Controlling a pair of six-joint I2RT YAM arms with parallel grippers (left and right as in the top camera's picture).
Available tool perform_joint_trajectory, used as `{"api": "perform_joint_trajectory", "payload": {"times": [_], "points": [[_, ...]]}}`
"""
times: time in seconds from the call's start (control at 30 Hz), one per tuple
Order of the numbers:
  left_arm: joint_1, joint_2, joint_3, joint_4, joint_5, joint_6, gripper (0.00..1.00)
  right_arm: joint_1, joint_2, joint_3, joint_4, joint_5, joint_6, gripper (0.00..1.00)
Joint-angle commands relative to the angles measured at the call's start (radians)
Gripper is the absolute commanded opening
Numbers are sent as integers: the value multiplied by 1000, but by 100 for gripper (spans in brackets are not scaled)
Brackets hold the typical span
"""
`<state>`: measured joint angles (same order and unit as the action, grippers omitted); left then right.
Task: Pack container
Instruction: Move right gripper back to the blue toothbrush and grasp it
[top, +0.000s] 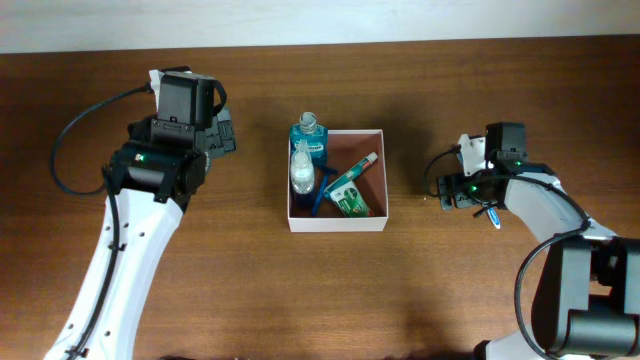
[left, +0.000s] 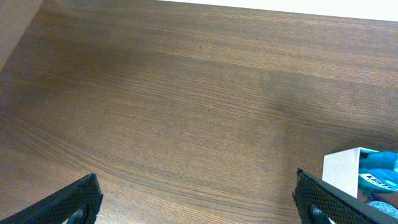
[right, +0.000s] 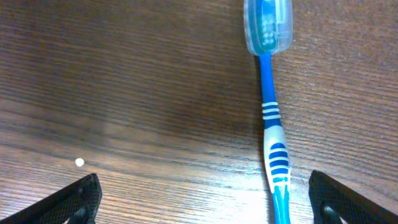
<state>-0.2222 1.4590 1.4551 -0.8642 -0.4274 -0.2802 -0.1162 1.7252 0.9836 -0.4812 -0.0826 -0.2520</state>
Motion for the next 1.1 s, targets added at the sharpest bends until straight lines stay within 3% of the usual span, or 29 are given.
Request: {"api": "perform_joint_trajectory", "payload": {"times": [0.0,0.5,0.73,1.07], "points": [[3,5,9,2,-14,5,99,-24,39,19,3,11,-13,99],[3,5,9,3,-14,4,99,-48,54,19,-12,-328,-3,98],[3,5,9,3,-14,5,99,-49,54,19,-12,-322,-2,99],[3,5,9,3,-14,5,99,-49,55,19,-5,-57,9,99]]}}
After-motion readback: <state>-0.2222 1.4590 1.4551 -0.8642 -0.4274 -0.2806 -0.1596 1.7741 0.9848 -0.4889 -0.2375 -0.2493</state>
